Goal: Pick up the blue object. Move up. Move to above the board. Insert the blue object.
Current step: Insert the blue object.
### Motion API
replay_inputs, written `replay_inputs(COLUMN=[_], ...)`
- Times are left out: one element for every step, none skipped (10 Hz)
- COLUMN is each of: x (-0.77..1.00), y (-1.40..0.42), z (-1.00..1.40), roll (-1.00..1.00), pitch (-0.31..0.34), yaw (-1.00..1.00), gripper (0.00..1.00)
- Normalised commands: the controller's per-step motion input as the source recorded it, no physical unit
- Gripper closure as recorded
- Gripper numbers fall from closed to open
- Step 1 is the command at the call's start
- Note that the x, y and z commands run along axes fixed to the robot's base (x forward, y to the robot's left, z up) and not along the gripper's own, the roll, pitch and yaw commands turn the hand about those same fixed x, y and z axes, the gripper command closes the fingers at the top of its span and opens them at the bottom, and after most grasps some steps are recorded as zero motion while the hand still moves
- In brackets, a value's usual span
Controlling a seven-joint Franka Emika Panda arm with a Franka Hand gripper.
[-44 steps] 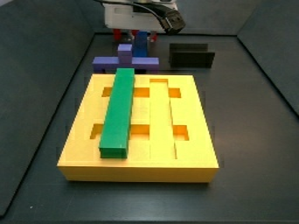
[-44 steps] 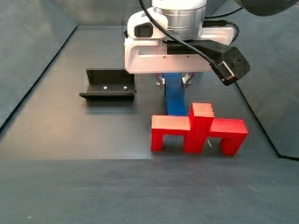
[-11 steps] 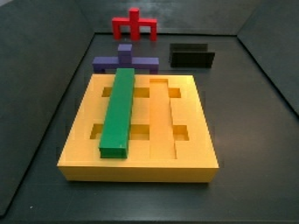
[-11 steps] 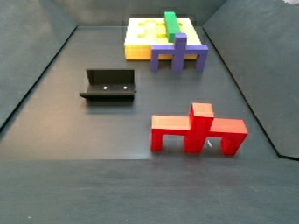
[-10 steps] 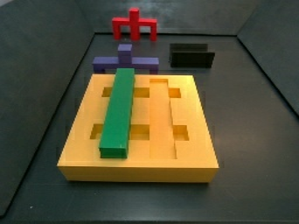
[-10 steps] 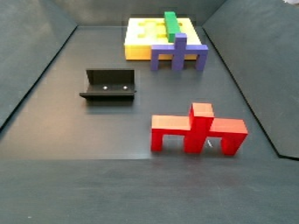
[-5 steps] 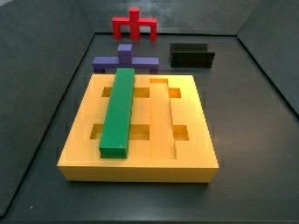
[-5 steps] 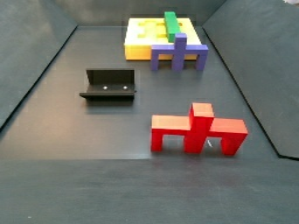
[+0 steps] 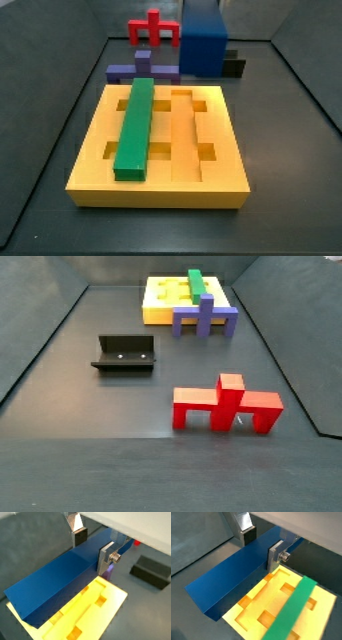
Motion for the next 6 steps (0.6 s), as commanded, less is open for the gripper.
replay_inputs(x=[0.35, 0.30, 0.13, 0.12, -0.07, -0.27], y=[-0.16, -0.13, -0.16, -0.14, -0.23, -0.26], z=[-1.00, -1.00, -0.91, -0.88, -0.77, -0.70], roll=[0.11, 0.16, 0.20, 0.22, 0.31, 0.34], pitch=[0.000, 0.000, 0.000, 0.000, 0.000, -0.026], yaw=[0.00, 0.00, 0.15, 0.15, 0.24, 0.35], gripper=[1.00, 1.00, 1.00, 1.00, 1.00, 1.00])
